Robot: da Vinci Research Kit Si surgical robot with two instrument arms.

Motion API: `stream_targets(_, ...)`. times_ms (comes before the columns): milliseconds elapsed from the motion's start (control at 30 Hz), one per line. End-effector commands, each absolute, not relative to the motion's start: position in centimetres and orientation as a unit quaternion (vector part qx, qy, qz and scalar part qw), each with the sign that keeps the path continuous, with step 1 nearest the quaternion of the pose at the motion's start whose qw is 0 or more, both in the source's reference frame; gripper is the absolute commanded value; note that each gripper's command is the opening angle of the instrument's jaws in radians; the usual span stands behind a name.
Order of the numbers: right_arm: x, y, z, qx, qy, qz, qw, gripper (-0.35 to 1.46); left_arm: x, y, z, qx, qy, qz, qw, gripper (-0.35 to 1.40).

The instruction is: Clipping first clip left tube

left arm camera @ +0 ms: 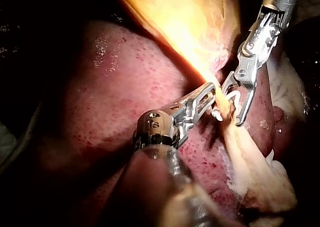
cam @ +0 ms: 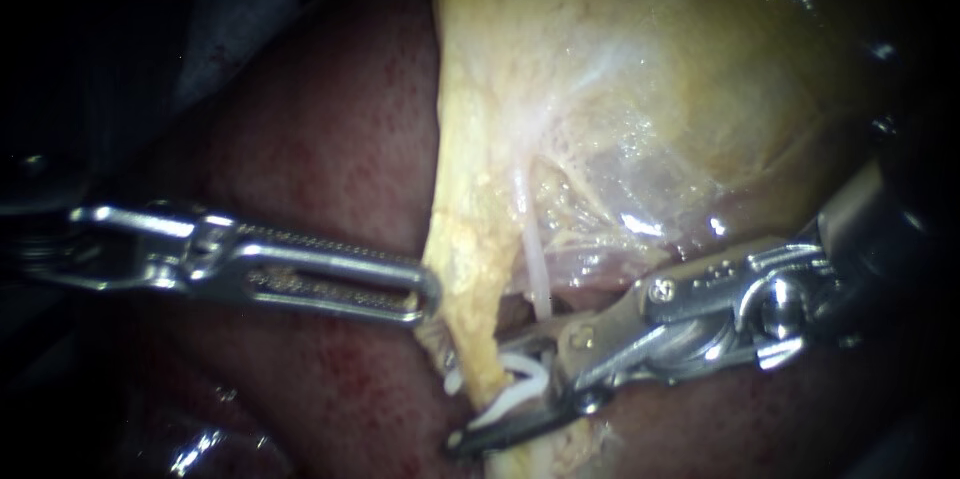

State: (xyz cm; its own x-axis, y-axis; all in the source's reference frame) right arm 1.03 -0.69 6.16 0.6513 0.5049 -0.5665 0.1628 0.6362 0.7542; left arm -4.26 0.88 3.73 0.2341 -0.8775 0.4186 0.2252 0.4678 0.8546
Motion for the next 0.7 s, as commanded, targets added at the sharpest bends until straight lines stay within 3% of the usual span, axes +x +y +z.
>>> stream_targets(33,1.03,-0.69,6.16,0.415,0.404,0.102,0.809,0.11,-4.26,0.88,3.73,0.339,-0.481,-0.389,0.709,-0.35)
stream_targets(367,1.0,-0.63,6.23,0.423,0.399,0.098,0.807,-0.2,-4.27,0.88,3.73,0.339,-0.481,-0.389,0.709,-0.35)
stream_targets(700,0.97,-0.62,6.25,0.426,0.397,0.102,0.806,-0.26,-4.27,0.88,3.73,0.339,-0.481,-0.389,0.709,-0.35)
